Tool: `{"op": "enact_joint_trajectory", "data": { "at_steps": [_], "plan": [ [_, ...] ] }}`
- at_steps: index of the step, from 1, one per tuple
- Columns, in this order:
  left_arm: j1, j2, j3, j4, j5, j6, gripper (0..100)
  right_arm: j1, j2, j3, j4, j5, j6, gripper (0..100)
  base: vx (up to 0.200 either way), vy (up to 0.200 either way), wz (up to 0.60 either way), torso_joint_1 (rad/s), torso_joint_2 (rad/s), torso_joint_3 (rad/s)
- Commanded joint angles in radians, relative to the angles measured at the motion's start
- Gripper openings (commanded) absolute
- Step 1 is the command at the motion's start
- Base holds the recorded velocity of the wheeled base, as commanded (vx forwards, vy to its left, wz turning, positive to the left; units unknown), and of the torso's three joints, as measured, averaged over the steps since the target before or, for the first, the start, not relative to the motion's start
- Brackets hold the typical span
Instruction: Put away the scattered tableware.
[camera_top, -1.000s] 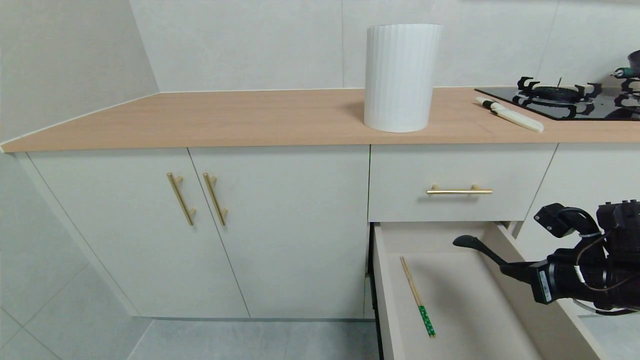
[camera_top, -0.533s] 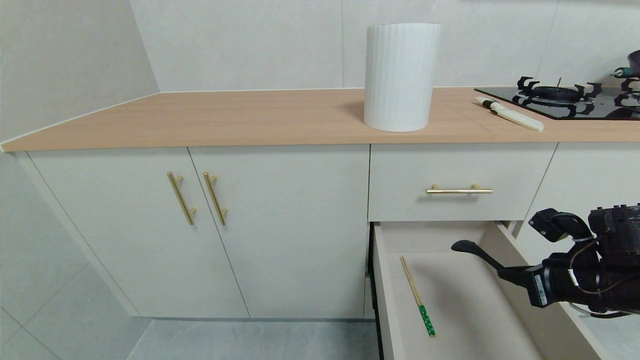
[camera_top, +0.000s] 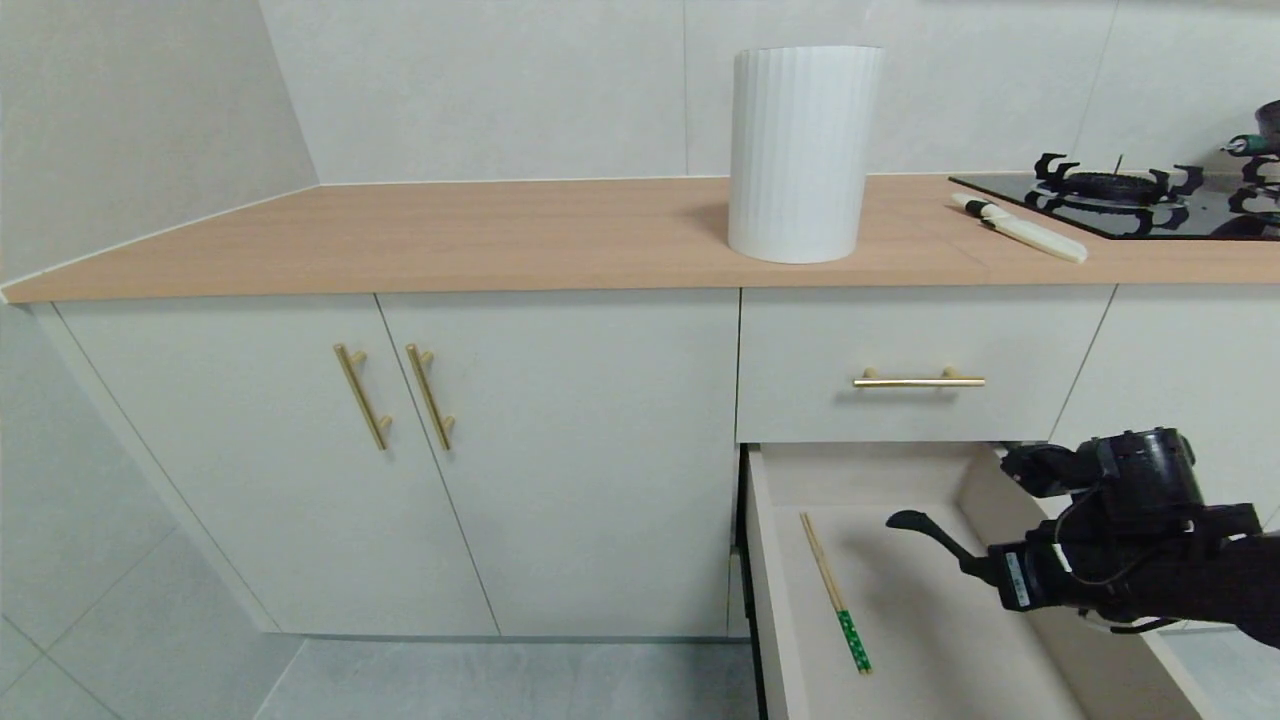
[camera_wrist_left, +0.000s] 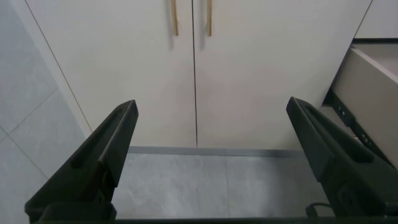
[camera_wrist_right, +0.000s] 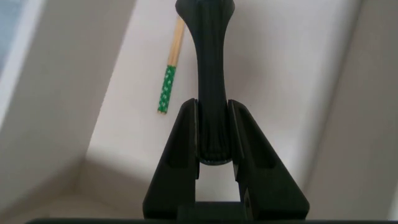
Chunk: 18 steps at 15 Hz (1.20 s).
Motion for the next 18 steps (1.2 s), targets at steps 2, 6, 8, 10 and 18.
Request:
{"op": "enact_joint_trajectory", "data": {
  "at_steps": [2, 6, 8, 10, 18],
  "plan": [
    [0.001, 0.0, 0.0, 0.0, 0.0, 0.0, 100, 0.024, 0.273, -0.024, -0.157, -0.076, 0.061, 0, 0.0, 0.0, 0.0, 0.0, 0.0, 0.0],
    [0.001, 0.0, 0.0, 0.0, -0.001, 0.0, 100, 0.062, 0.462, -0.027, -0.332, -0.146, 0.101, 0, 0.0, 0.0, 0.0, 0.0, 0.0, 0.0],
    [-0.001, 0.0, 0.0, 0.0, 0.0, 0.0, 100, 0.067, 0.509, -0.028, -0.396, -0.18, 0.1, 0, 0.0, 0.0, 0.0, 0.0, 0.0, 0.0],
    [0.001, 0.0, 0.0, 0.0, 0.0, 0.0, 100, 0.067, 0.539, -0.04, -0.413, -0.185, 0.096, 0, 0.0, 0.0, 0.0, 0.0, 0.0, 0.0],
    [-0.001, 0.0, 0.0, 0.0, 0.0, 0.0, 100, 0.065, 0.542, -0.05, -0.414, -0.2, 0.1, 0, 0.0, 0.0, 0.0, 0.0, 0.0, 0.0]
  ]
}}
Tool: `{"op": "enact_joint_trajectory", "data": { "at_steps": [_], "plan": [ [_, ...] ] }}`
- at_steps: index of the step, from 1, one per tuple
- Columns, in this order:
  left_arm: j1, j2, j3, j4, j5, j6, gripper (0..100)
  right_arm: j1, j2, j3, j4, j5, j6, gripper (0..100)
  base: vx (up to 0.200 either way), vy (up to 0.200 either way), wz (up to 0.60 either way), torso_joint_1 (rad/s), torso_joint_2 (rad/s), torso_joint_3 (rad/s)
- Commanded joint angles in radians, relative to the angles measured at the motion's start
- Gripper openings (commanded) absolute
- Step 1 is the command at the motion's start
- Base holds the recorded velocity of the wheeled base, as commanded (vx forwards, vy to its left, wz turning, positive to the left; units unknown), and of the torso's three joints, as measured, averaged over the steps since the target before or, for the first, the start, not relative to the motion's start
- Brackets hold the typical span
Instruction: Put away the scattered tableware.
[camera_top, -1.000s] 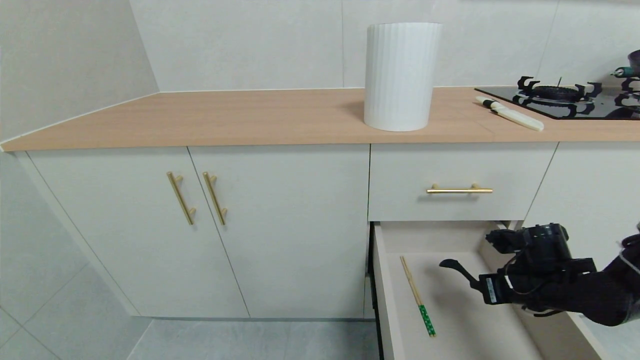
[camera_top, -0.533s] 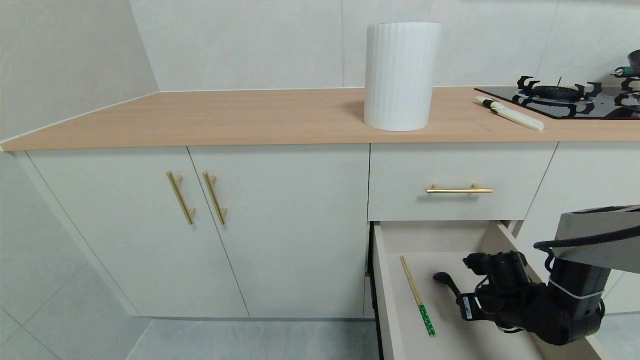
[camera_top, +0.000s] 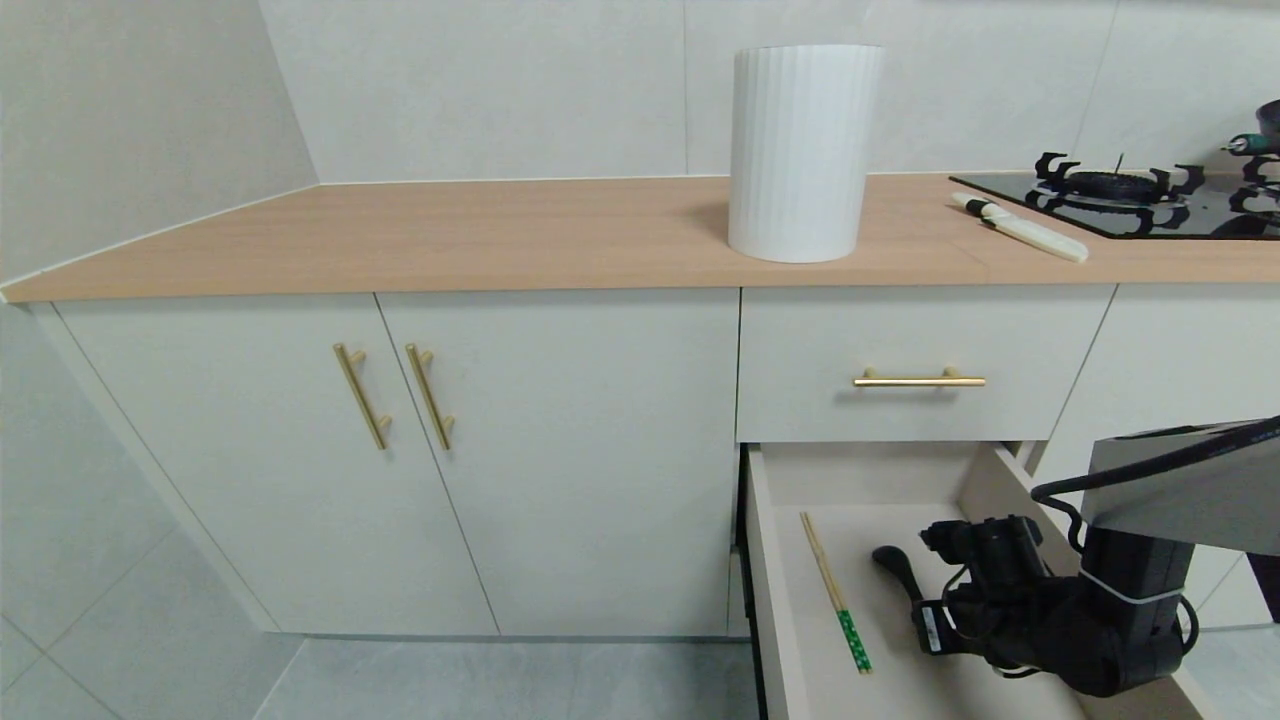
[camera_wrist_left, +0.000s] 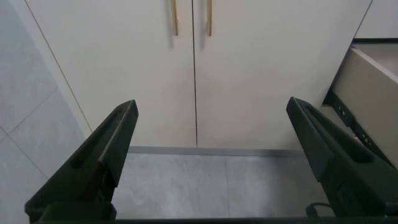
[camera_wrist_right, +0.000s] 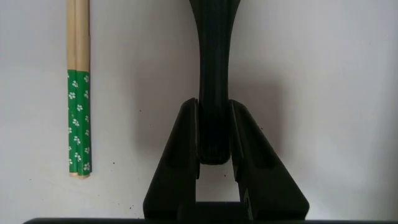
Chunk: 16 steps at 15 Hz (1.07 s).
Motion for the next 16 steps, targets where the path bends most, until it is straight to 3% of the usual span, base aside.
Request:
{"op": "enact_joint_trajectory", "data": {
  "at_steps": [1, 8, 12, 16],
  "plan": [
    [-0.001, 0.0, 0.0, 0.0, 0.0, 0.0, 100, 0.002, -0.002, 0.001, 0.0, 0.0, 0.0, 100, 0.0, 0.0, 0.0, 0.0, 0.0, 0.0],
    [-0.001, 0.0, 0.0, 0.0, -0.001, 0.0, 100, 0.002, -0.064, 0.038, -0.014, -0.001, 0.003, 100, 0.0, 0.0, 0.0, 0.0, 0.0, 0.0],
    [-0.001, 0.0, 0.0, 0.0, 0.0, 0.0, 100, -0.003, -0.368, 0.139, 0.011, 0.0, 0.0, 100, 0.0, 0.0, 0.0, 0.0, 0.0, 0.0],
    [0.001, 0.0, 0.0, 0.0, 0.0, 0.0, 100, 0.011, -0.671, 0.281, 0.137, 0.005, -0.004, 100, 0.0, 0.0, 0.0, 0.0, 0.0, 0.0]
  ]
}}
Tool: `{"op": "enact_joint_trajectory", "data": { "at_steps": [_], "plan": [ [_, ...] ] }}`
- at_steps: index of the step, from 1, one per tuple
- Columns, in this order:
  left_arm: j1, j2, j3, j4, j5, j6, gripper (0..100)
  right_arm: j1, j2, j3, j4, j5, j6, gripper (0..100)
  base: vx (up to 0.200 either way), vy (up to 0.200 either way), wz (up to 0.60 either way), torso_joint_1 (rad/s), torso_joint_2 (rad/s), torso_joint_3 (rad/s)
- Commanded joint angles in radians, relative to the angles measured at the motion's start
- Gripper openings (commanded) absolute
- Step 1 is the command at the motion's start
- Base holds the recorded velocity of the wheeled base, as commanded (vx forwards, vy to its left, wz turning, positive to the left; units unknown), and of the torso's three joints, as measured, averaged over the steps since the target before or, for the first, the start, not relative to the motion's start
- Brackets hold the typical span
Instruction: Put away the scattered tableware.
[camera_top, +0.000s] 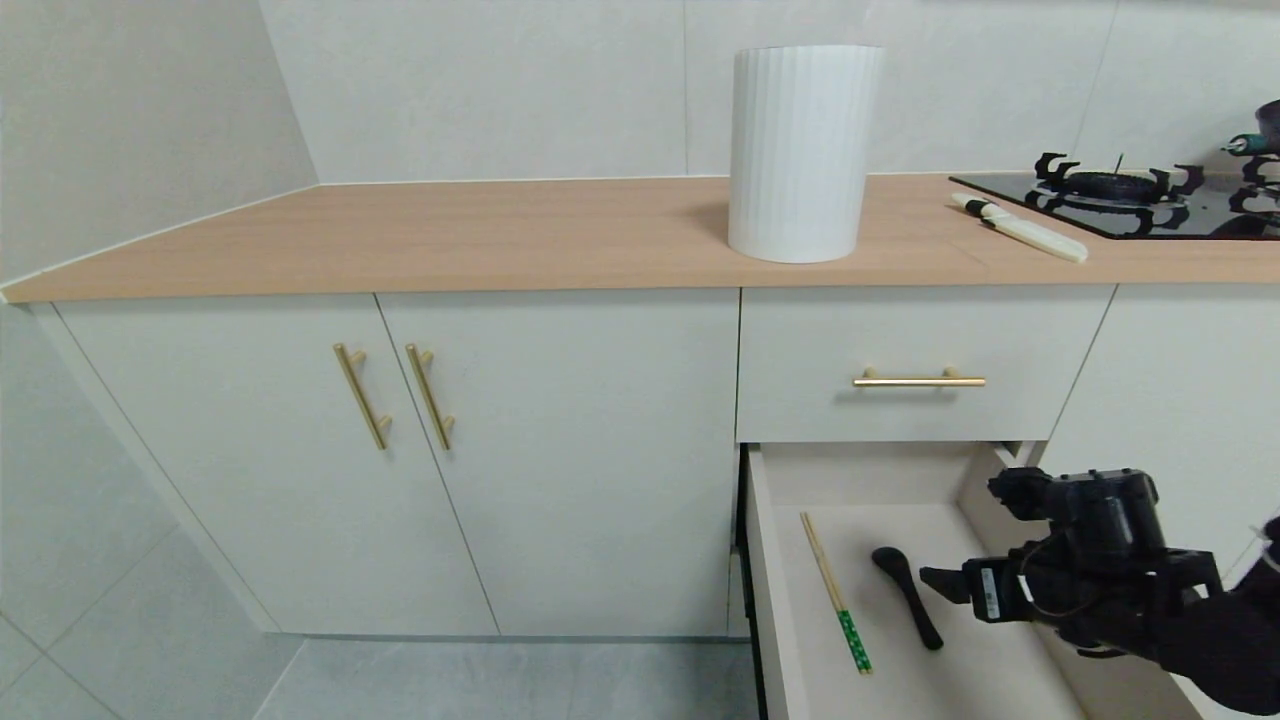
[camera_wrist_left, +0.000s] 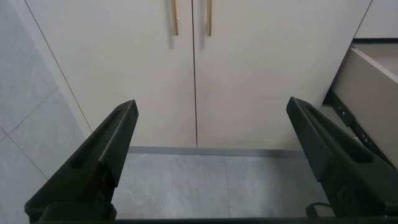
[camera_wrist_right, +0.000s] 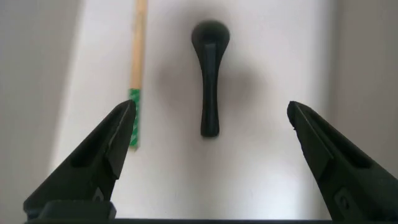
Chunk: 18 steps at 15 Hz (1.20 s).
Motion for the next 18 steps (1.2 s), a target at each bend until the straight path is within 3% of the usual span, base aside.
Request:
{"op": "enact_joint_trajectory", "data": {
  "at_steps": [1, 4, 6, 7, 11, 15, 18],
  "plan": [
    [-0.001, 0.0, 0.0, 0.0, 0.001, 0.0, 100, 0.01, -0.273, 0.092, 0.099, -0.001, -0.006, 100, 0.0, 0.0, 0.0, 0.0, 0.0, 0.0],
    [-0.001, 0.0, 0.0, 0.0, 0.001, 0.0, 100, 0.034, -0.379, 0.057, 0.311, -0.004, -0.018, 100, 0.0, 0.0, 0.0, 0.0, 0.0, 0.0],
    [0.001, 0.0, 0.0, 0.0, 0.001, 0.0, 100, 0.051, -0.394, 0.058, 0.347, -0.004, -0.02, 100, 0.0, 0.0, 0.0, 0.0, 0.0, 0.0],
    [0.001, 0.0, 0.0, 0.001, 0.001, 0.018, 100, 0.054, -0.402, 0.058, 0.361, -0.004, -0.02, 100, 0.0, 0.0, 0.0, 0.0, 0.0, 0.0],
    [-0.001, 0.0, 0.0, 0.0, 0.001, -0.003, 100, 0.069, -0.472, 0.04, 0.442, 0.0, -0.028, 100, 0.0, 0.0, 0.0, 0.0, 0.0, 0.0],
    [-0.001, 0.0, 0.0, 0.0, 0.001, -0.005, 100, 0.088, -0.532, 0.015, 0.567, 0.007, -0.043, 100, -0.2, 0.0, 0.0, 0.005, 0.0, 0.005],
    [-0.001, 0.0, 0.0, 0.0, 0.001, -0.005, 100, 0.1, -0.538, 0.017, 0.577, 0.007, -0.049, 100, -0.2, 0.0, 0.0, 0.002, 0.0, 0.005]
  ]
}}
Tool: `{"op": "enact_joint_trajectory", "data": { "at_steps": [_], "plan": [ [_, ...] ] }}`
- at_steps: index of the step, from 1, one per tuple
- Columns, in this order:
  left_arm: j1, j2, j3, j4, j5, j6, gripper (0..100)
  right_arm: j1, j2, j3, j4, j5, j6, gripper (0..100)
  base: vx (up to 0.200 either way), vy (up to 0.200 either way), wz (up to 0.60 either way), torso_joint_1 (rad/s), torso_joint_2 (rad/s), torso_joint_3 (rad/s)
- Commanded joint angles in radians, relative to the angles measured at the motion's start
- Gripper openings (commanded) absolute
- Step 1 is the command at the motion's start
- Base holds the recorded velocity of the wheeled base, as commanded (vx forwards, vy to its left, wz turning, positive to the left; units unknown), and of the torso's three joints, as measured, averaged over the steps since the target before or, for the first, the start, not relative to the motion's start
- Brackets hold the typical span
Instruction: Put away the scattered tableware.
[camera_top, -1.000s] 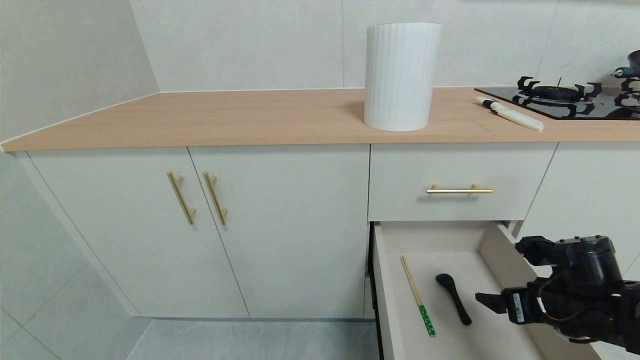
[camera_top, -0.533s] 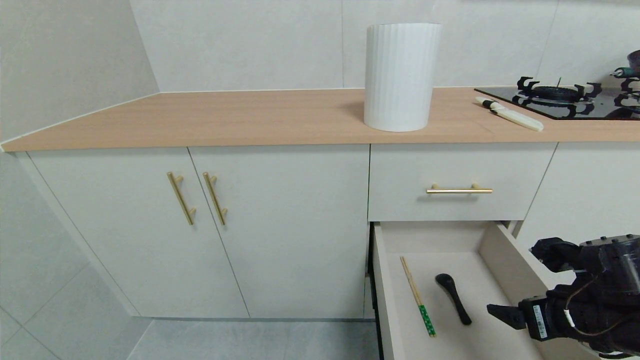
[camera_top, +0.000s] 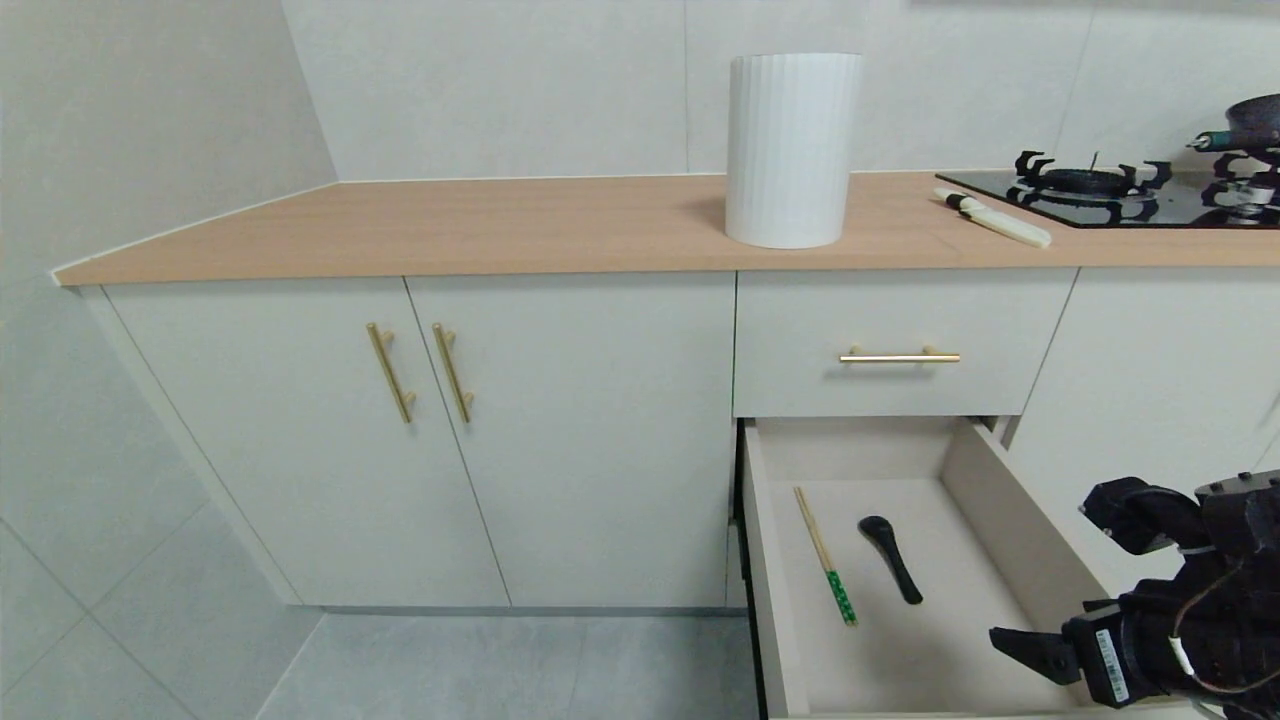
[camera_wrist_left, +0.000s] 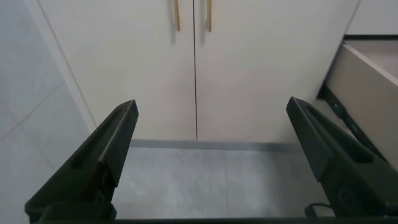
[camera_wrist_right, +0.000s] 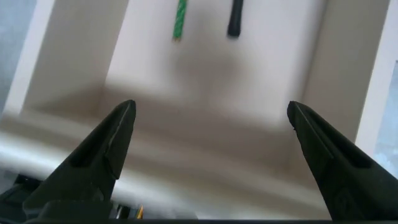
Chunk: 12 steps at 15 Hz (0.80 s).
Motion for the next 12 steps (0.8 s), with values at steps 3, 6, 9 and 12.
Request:
{"op": "enact_joint_trajectory", "data": {
  "at_steps": [3, 6, 9, 12],
  "plan": [
    [0.001, 0.0, 0.0, 0.0, 0.0, 0.001, 100, 0.017, -0.016, 0.001, 0.038, 0.0, -0.003, 100, -0.067, 0.0, 0.0, 0.001, 0.0, -0.001],
    [0.001, 0.0, 0.0, 0.0, 0.0, 0.001, 100, 0.018, -0.079, 0.01, 0.118, 0.067, -0.091, 100, 0.0, 0.0, 0.0, 0.0, 0.0, 0.0],
    [0.0, 0.0, 0.0, 0.0, 0.0, 0.001, 100, 0.018, -0.131, -0.002, 0.283, 0.122, -0.201, 100, 0.0, 0.0, 0.0, 0.0, 0.0, 0.0],
    [0.001, 0.0, 0.0, 0.0, 0.0, 0.0, 100, 0.046, -0.104, -0.004, 0.331, 0.121, -0.215, 100, 0.0, 0.0, 0.0, 0.0, 0.0, 0.0]
  ]
}}
